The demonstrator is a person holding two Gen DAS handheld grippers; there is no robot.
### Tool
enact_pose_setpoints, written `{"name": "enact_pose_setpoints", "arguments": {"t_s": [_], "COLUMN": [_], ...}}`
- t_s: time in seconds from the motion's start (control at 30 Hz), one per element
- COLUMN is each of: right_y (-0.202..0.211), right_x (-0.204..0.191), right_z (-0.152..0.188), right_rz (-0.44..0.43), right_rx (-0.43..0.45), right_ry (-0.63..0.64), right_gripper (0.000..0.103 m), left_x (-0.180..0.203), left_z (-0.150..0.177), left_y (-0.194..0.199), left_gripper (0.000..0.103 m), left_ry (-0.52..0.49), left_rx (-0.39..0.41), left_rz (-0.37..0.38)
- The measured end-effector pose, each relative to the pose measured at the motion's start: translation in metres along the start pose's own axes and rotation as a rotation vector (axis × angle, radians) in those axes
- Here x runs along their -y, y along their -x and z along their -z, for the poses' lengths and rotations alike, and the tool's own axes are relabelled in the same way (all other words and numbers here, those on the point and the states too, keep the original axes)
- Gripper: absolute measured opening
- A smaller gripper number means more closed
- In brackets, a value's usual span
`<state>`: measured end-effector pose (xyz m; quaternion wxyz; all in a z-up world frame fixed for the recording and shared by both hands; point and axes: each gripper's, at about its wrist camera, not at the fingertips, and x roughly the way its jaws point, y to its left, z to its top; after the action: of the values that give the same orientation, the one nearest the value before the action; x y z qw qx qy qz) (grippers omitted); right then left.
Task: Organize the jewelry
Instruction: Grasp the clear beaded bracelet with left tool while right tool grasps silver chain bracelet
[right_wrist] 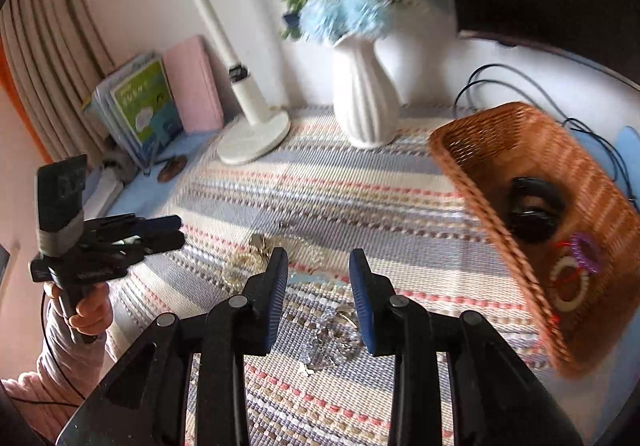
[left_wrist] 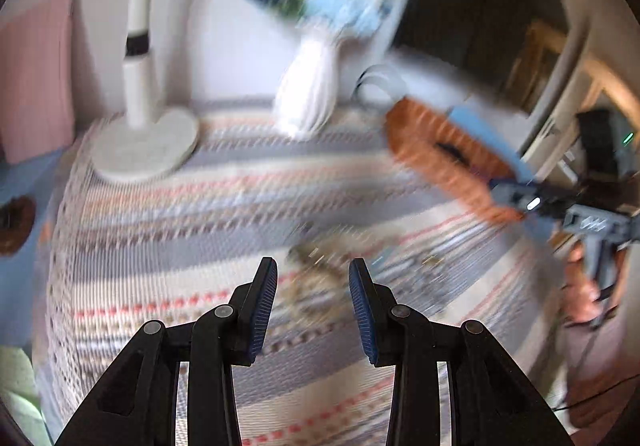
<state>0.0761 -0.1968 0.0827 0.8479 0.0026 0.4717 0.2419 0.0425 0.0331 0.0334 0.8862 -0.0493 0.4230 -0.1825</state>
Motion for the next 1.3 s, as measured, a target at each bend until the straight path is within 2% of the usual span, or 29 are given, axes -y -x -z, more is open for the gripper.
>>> {"name": "enact_pose_setpoints", "arguments": {"t_s": [0.2,0.37,0.47,0.5,0.6,0.73,0.93,0.97,1.07,1.2,1.3], "right_y": [-0.052,-0.092,-0.111,-0.117,-0.131,-0.139,-0.145,-0.145,-0.147,-0.137,-0.109], "right_x": [-0.005,-0.01,-0.011,-0.012,-0.015,-0.017,-0.025,-0.029,-0.041,-0.047,-0.046], "right_z": [-0.003,-0.005,-0.006,-0.006,-0.004,0.001,0.003,0.004,0.01,0.014,0.011], "right_rz": [-0.025,-0.021,-0.019,-0.014,0.009,0.05,0.091,0.103,0.152,0.161,0.138], "right_rx": [-0.119,-0.173,-0.19,-0.194,-0.205,-0.2,-0.181,-0.174,-0.159,-0.147,-0.104], "right_ry": [0.03,0.058,0.067,0.073,0.099,0.127,0.188,0.205,0.287,0.312,0.284], "right_gripper": [0.034,0.034,0.034,0.034,0.034,0.034,0.034,0.031,0.009,0.009,0.009], "left_x": [-0.005,-0.003,-0.001,0.0,0.007,0.011,0.01,0.01,0.01,0.01,0.01], "left_z": [0.016,0.023,0.022,0.022,0.022,0.022,0.021,0.021,0.022,0.022,0.023], "left_y": [-0.046,-0.064,-0.065,-0.066,-0.068,-0.069,-0.069,-0.069,-0.068,-0.065,-0.059], "left_gripper": [0.038,0.038,0.038,0.036,0.022,0.01,0.01,0.01,0.01,0.01,0.01], "left_ry": [-0.01,-0.028,-0.04,-0.045,-0.071,-0.094,-0.085,-0.085,-0.087,-0.088,-0.087], "left_rx": [-0.082,-0.105,-0.089,-0.086,-0.08,-0.076,-0.075,-0.074,-0.072,-0.066,-0.05], "left_rz": [-0.043,-0.066,-0.078,-0.085,-0.11,-0.13,-0.124,-0.125,-0.122,-0.104,-0.087]}}
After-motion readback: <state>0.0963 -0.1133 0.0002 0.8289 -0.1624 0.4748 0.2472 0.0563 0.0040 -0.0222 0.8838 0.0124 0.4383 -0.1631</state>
